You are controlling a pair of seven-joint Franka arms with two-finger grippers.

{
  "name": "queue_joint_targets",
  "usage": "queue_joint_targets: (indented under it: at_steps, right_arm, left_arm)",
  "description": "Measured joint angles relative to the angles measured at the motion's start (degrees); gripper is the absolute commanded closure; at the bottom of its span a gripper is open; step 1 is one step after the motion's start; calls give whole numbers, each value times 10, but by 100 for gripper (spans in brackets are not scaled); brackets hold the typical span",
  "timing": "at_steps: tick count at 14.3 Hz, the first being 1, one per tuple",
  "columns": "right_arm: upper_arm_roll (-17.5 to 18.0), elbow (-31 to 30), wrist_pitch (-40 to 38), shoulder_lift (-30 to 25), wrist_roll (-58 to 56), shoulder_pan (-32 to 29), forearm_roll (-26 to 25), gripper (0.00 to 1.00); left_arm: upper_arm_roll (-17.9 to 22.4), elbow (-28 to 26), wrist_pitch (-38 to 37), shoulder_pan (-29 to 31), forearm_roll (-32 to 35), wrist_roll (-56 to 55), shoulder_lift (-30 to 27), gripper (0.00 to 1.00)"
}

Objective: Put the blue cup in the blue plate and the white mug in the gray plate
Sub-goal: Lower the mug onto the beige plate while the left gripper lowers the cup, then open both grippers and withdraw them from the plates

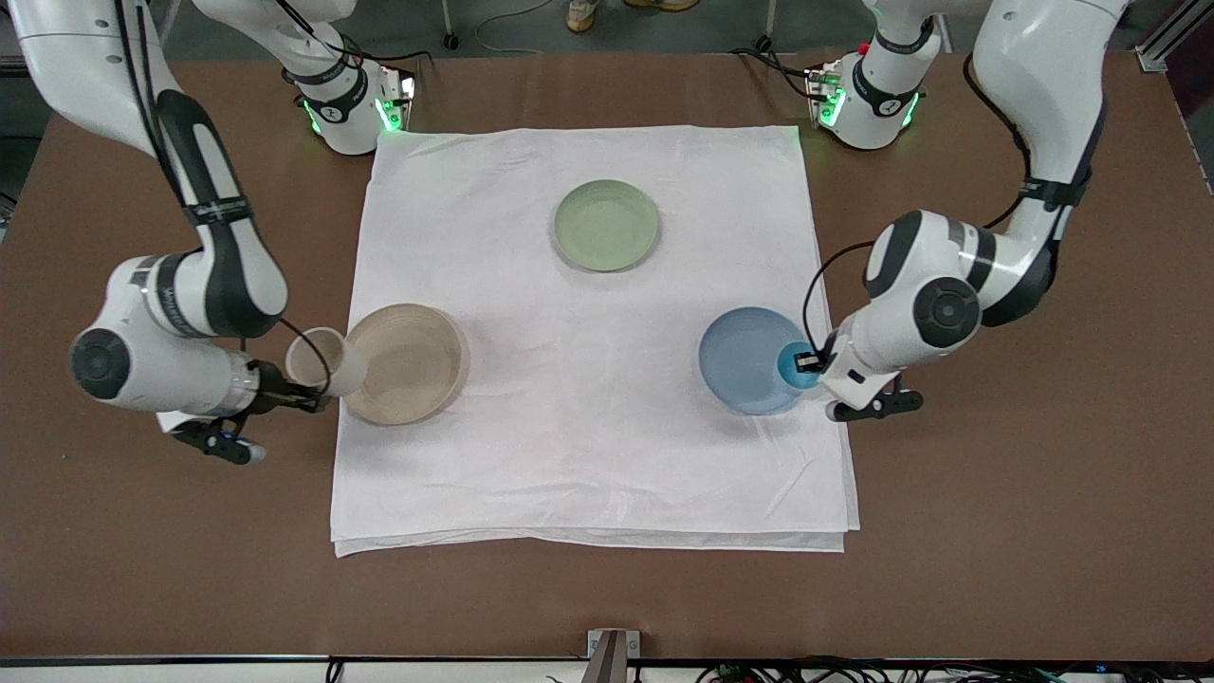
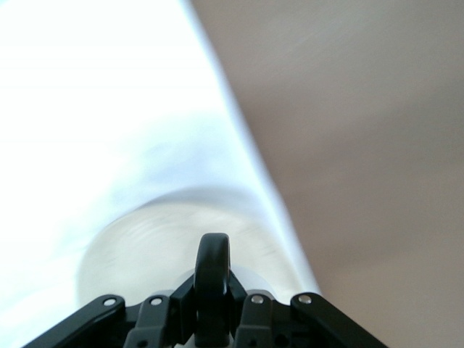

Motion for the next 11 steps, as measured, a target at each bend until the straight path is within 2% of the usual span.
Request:
queue_joint_targets:
  at_steps: [2,3,4,5,6,9,11]
  right_arm:
    - [14,-53,62,0,15,21,0,98]
    - [15,-73,83,0,15,29,-2,96]
    - [15,-86,94,1,14,33,-8,88]
    - [14,-91,97,1,14,34,-21,48]
    - [14,-92,97,1,14,33,-35,0]
    - [11,-86,98,0,14,30,-44,0]
    - [10,-72,99,-3,31,26,-44,0]
  left_arm:
    - [0,-3,30,-15,0,-31,25,97]
    - [0,-4,44,-19,0,-38,39,83]
    - [0,-3,56,-20,0,-41,50,51]
    - [0,0,58,-20,0,-43,50,3]
    - [1,0,58,-20,0,-44,51,0]
    - [3,3,51,-17,0,-45,47,0]
    - [3,16,19,-13,0,-45,18,0]
